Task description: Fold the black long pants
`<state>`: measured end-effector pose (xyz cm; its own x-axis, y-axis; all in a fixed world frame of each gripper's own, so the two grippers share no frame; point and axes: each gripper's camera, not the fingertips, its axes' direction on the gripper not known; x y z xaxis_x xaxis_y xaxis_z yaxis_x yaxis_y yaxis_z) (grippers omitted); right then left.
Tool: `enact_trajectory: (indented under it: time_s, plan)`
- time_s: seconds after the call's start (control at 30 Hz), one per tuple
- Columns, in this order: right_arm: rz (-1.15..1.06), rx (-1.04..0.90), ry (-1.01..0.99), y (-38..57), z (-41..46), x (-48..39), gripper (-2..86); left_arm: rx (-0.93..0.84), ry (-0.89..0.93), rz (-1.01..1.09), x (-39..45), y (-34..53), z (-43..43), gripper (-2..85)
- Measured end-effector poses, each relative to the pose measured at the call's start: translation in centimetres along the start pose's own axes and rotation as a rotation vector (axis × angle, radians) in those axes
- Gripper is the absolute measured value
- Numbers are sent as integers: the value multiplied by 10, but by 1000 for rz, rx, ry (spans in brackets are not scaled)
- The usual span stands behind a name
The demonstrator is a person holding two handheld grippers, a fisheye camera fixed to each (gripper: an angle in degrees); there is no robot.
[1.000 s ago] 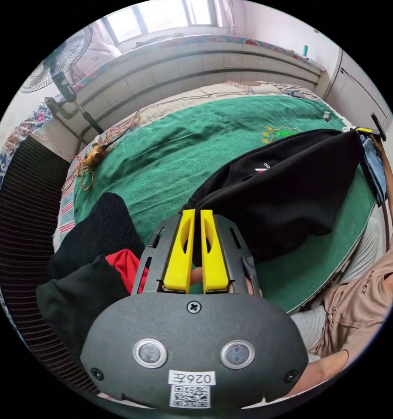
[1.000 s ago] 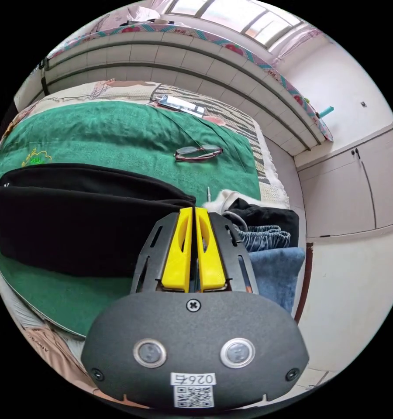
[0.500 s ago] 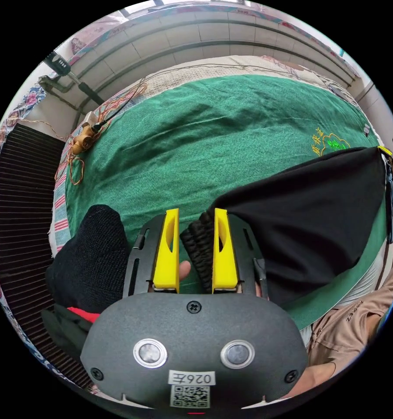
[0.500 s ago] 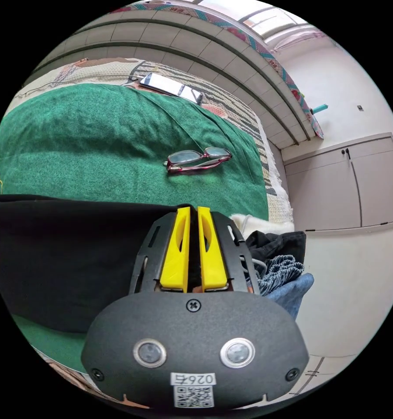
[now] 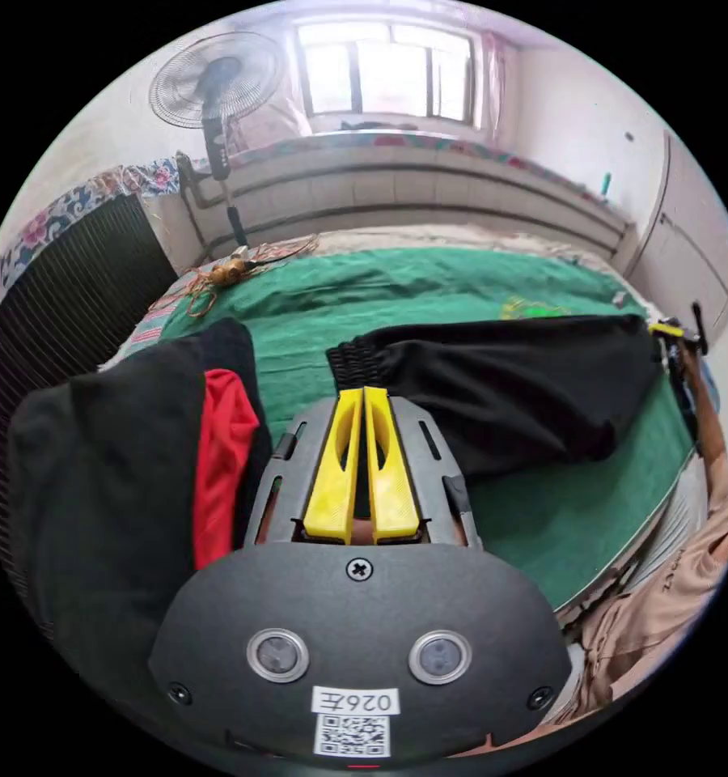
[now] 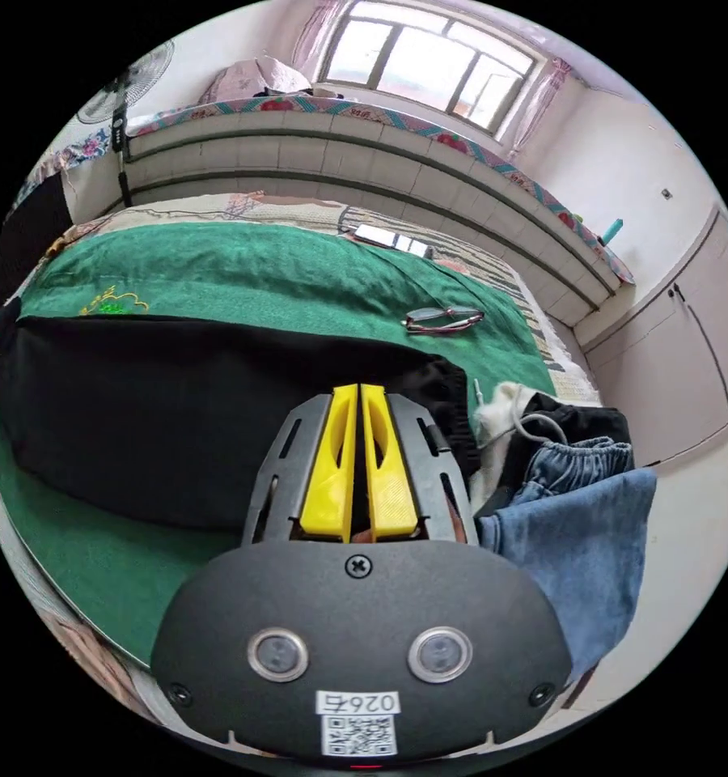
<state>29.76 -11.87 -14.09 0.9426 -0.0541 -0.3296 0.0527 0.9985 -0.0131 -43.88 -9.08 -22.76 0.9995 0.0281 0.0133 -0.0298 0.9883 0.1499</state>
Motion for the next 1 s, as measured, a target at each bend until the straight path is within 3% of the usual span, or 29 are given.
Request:
enact_trajectory:
  time_s: [0.17,0.43,0.57,0.77,0.83,0.9,1.0]
  plan:
    - [-42,-4,-81,17,1,-23,-12,140,-114,-223,-19,60,-37,-5]
    - [-272,287,-273,50,-87,-125,-10,41,348,-373,-70,76,2,111]
    - [-389,299,-466,73,-99,-175,-12,-59,375,-629,-100,102,18,2]
    - [-437,353,-515,100,-93,-217,-11,130,641,-684,-118,132,23,-5]
    - [-426,353,-544,107,-86,-217,-10,116,578,-693,-116,133,26,1]
    - [-445,324,-502,118,-76,-214,-10,133,489,-692,-109,131,29,46]
    - [-433,306,-438,125,-66,-201,-11,161,512,-722,-98,128,42,167]
